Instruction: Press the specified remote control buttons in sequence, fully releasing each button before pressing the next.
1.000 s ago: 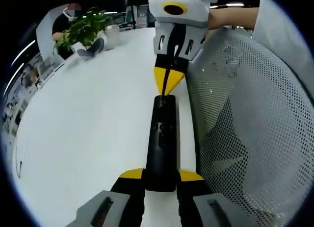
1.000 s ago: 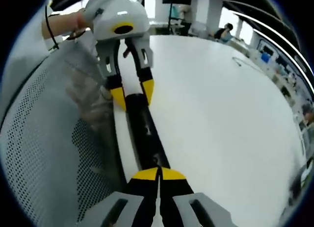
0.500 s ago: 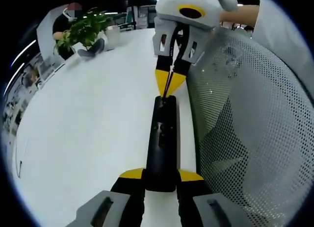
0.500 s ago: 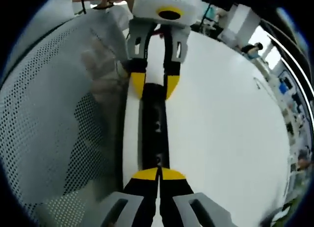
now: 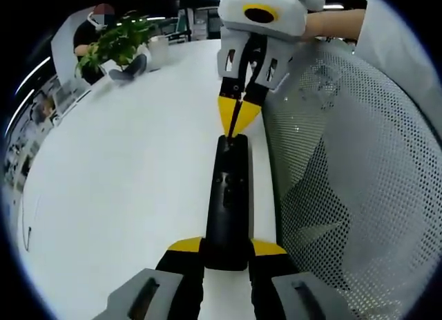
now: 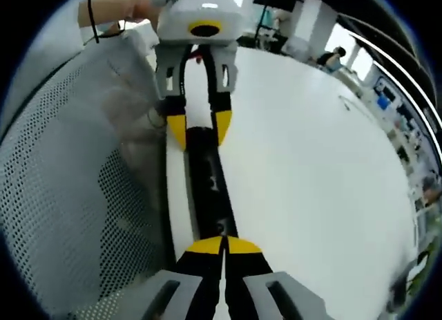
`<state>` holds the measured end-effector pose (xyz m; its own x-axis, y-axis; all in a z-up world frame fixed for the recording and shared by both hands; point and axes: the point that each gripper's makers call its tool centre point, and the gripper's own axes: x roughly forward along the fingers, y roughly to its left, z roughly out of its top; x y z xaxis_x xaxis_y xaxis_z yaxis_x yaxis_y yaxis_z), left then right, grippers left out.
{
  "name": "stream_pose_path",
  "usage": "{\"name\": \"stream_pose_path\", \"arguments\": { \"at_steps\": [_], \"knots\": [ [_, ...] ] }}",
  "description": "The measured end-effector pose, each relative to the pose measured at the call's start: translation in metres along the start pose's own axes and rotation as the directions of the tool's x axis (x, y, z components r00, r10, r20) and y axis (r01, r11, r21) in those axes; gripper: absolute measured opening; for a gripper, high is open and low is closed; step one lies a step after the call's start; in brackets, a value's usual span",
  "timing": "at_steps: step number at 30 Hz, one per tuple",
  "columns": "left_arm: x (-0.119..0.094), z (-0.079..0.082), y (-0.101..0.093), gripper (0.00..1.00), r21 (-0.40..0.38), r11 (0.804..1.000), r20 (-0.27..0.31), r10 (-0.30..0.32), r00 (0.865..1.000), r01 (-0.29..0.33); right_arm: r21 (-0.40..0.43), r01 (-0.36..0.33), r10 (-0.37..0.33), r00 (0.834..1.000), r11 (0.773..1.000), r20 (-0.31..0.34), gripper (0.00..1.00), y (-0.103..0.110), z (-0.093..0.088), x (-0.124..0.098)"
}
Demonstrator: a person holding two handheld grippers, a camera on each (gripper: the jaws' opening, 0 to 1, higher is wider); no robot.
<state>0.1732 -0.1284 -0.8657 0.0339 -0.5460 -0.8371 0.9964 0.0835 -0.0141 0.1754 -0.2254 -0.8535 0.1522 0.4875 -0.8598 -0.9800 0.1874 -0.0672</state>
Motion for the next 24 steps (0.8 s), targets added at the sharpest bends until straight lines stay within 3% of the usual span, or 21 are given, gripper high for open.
{"name": "stream_pose_path", "arguments": {
  "at_steps": [5, 17, 21, 24],
  "knots": [
    [0.0, 0.0002, -0.0001, 0.24, 0.001, 1.0, 0.003, 0.0, 1.0, 0.0, 0.01, -0.029, 0.029, 0.999, 1.0, 0.024, 0.0, 0.0036, 0.009, 0.0029],
    [0.0001, 0.0003, -0.0002, 0.24, 0.008, 1.0, -0.001, -0.005, 1.0, 0.005, -0.018, -0.047, 0.046, 0.998, 0.999, -0.049, 0.0, 0.0046, 0.0081, 0.0061],
    [0.0, 0.0003, -0.0005, 0.24, 0.011, 1.0, 0.001, -0.008, 1.0, 0.008, 0.027, -0.068, 0.07, 0.995, 0.997, -0.069, 0.0, 0.0029, 0.0076, 0.0061],
    [0.0, 0.0004, -0.0005, 0.24, 0.01, 1.0, 0.002, -0.008, 1.0, 0.008, 0.102, -0.077, 0.082, 0.996, 0.992, -0.04, 0.0, 0.0027, 0.0075, 0.0056]
  ]
}}
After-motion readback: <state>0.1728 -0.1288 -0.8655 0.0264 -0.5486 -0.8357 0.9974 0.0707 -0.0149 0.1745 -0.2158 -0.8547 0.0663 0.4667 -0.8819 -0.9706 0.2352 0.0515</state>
